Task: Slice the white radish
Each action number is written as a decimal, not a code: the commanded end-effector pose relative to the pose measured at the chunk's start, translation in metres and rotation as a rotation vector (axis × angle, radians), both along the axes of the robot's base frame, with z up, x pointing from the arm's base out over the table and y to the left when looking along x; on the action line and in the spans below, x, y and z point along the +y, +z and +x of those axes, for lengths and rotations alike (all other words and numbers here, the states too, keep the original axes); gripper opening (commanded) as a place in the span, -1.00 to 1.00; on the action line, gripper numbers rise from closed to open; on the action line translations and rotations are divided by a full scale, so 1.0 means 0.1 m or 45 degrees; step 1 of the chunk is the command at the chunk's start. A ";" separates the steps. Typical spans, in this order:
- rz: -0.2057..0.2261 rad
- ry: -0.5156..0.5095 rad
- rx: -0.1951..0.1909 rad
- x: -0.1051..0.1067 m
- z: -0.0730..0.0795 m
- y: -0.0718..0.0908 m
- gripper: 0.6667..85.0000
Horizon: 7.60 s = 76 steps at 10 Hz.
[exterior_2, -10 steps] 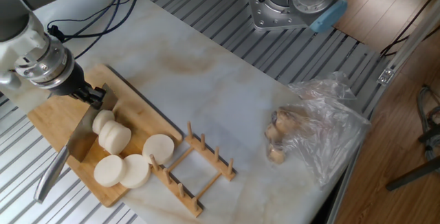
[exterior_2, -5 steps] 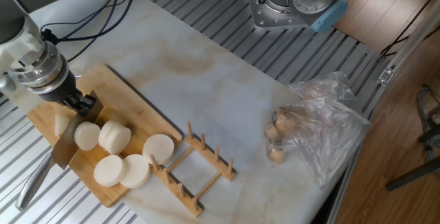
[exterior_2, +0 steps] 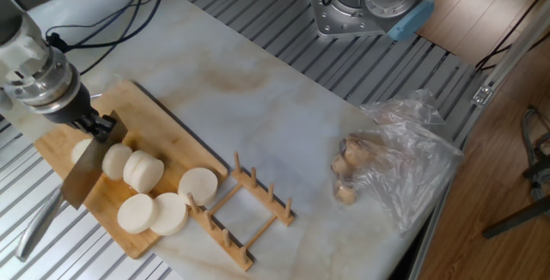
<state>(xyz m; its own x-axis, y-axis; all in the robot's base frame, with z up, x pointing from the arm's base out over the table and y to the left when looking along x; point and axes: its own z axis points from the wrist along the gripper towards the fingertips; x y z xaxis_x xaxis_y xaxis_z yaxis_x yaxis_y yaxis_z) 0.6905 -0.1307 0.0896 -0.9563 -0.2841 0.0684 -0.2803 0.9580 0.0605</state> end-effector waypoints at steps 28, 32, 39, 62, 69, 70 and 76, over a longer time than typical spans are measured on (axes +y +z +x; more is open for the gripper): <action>-0.065 -0.446 0.160 2.31 -0.79 1.03 -0.98; -0.066 -0.477 0.085 2.40 -1.07 1.03 -0.98; -0.081 -0.504 0.069 2.54 -1.09 0.53 -0.98; -0.174 -0.537 0.018 2.33 -1.15 -0.02 -0.92; -0.158 -0.516 -0.001 2.36 -1.10 -0.04 -0.57; -0.148 -0.516 -0.002 2.38 -1.09 -0.02 -0.57; -0.072 -0.470 0.016 2.29 -0.76 0.76 -0.52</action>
<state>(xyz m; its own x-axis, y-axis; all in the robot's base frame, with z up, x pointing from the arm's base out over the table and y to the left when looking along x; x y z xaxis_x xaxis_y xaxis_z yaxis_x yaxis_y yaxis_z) 0.5989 0.1070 0.1289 -0.9912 0.1042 0.0819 0.1027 0.9945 -0.0212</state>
